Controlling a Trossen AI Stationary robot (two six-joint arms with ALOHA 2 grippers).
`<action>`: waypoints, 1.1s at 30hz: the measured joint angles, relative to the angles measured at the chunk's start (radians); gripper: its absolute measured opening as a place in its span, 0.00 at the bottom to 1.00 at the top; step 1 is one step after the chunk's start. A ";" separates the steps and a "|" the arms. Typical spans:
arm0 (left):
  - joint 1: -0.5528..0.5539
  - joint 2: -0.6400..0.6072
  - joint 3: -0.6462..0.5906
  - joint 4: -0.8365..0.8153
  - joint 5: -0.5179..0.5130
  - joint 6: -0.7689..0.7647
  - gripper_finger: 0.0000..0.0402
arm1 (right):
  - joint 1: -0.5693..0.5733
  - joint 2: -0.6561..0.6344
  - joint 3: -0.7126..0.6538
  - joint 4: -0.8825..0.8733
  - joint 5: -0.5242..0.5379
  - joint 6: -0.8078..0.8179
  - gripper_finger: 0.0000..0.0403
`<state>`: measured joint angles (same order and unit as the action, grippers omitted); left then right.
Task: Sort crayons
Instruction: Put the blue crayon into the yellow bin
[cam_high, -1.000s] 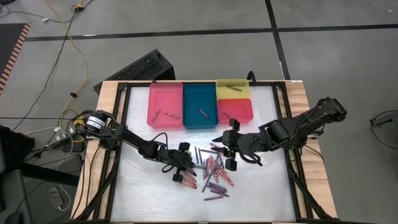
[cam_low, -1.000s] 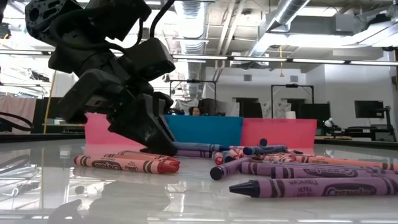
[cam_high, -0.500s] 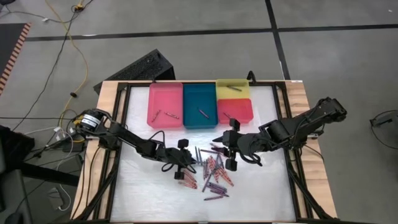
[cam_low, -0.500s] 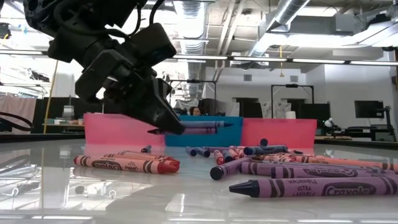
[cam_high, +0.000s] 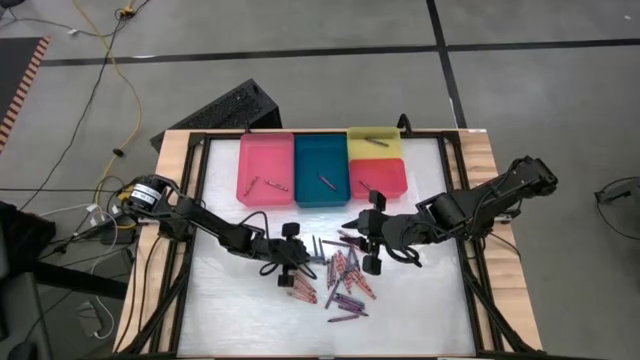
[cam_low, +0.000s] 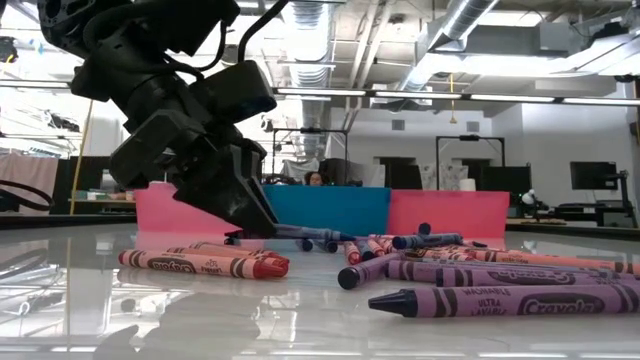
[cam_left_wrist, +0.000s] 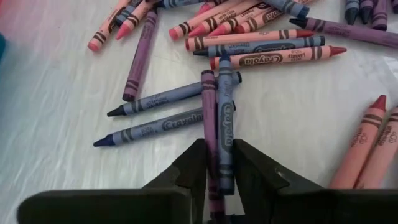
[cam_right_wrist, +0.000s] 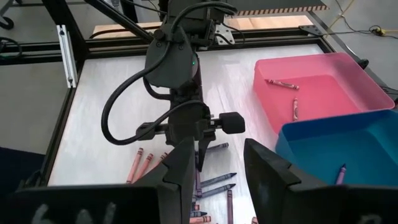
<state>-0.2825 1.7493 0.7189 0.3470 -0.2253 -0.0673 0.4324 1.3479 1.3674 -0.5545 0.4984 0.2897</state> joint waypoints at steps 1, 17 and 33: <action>0.000 0.000 0.000 0.000 0.000 0.001 0.13 | 0.000 0.000 0.000 0.000 0.000 0.000 0.33; 0.000 0.000 0.008 0.010 -0.042 -0.009 0.03 | 0.000 0.000 0.000 -0.024 0.017 0.000 0.33; -0.028 -0.127 0.046 0.006 -0.162 -0.012 0.03 | 0.054 0.000 -0.001 -0.162 0.349 0.048 0.33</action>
<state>-0.3107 1.6226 0.7646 0.3533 -0.3875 -0.0794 0.4867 1.3479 1.3663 -0.7164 0.8471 0.3376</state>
